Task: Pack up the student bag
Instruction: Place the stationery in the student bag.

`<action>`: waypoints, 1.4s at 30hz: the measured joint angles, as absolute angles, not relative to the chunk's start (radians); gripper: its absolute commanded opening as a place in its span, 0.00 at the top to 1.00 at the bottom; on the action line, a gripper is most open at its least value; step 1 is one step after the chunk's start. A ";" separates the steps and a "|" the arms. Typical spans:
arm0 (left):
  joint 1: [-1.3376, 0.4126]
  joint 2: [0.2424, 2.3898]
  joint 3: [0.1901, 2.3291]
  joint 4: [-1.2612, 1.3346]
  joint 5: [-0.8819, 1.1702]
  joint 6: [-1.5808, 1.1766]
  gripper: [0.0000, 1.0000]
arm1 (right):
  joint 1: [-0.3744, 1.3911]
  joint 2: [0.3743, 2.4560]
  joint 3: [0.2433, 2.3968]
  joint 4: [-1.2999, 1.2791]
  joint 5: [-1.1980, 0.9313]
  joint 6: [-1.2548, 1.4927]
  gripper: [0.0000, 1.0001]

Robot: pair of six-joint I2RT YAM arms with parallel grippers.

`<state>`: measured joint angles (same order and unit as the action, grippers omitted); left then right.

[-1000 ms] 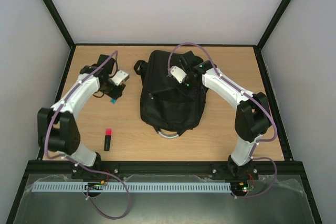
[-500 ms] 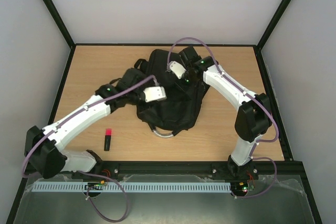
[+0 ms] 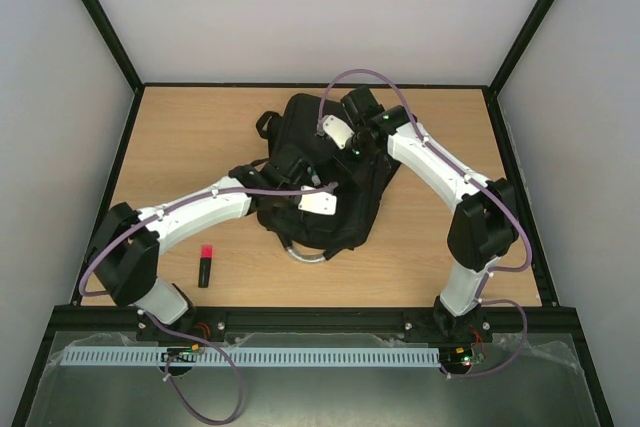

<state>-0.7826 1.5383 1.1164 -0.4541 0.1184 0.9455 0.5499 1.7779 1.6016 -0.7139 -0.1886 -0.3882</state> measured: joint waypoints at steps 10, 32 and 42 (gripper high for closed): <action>-0.805 1.636 1.141 -0.415 0.012 1.103 0.92 | 0.550 1.773 1.602 -0.717 -0.210 -0.388 0.99; -0.820 1.874 1.225 -0.109 -0.265 1.128 0.77 | 0.519 1.743 1.589 -0.720 -0.231 -0.384 0.99; -0.822 1.851 1.216 -0.064 -0.255 1.052 0.52 | 0.513 1.735 1.589 -0.710 -0.226 -0.381 0.99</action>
